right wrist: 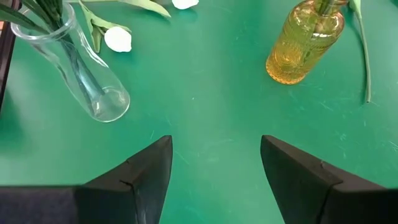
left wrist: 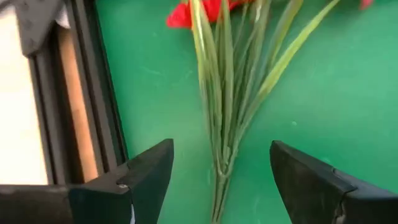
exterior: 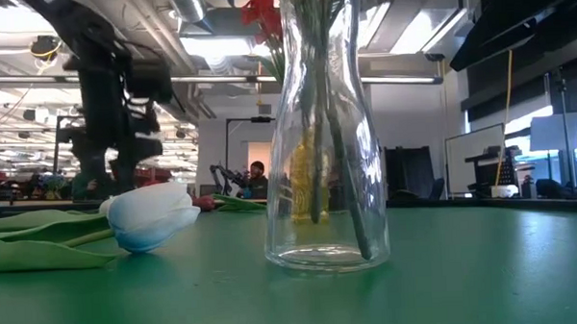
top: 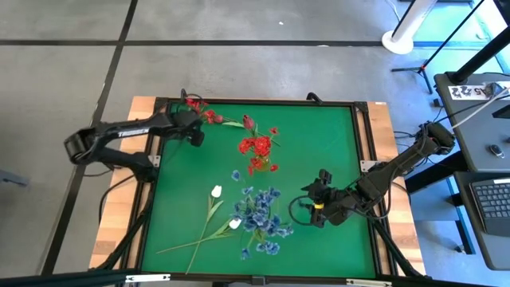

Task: Sort flowers into vase by color
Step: Put the orange flowers into the yellow vase

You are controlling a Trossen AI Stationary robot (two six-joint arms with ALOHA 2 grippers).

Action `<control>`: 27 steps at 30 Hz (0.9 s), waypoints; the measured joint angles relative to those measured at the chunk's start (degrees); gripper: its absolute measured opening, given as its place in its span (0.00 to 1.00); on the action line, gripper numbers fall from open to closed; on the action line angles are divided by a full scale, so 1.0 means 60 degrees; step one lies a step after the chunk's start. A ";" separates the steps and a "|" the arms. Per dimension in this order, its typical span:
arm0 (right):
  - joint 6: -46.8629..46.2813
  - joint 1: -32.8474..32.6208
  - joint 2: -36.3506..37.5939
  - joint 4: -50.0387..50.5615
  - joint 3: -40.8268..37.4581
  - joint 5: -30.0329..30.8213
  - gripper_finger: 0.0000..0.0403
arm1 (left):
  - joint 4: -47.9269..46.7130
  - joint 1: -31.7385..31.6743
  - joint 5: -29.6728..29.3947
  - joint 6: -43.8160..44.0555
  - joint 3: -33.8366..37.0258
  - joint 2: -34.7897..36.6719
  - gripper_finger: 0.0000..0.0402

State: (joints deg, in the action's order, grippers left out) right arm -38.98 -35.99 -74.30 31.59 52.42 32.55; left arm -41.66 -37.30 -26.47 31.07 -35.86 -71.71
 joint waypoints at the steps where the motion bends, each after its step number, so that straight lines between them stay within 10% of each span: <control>1: 0.0015 0.0000 0.0000 0.0000 0.0000 -0.0003 0.60 | 0.0084 -0.0128 0.0107 -0.0052 0.0000 -0.0198 0.65; 16: 0.0064 0.0000 -0.0004 0.0004 0.0000 0.0004 0.60 | 0.1295 -0.1467 0.1204 -0.0618 -0.0073 -0.2158 0.61; 27: 0.0062 0.0000 -0.0004 -0.0016 0.0000 0.0081 0.60 | 0.1309 -0.1519 0.1910 -0.0452 -0.0318 -0.2246 0.23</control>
State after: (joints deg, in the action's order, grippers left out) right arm -38.61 -35.99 -74.32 31.50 52.42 33.04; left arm -33.80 -46.41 -15.01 28.36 -37.76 -85.19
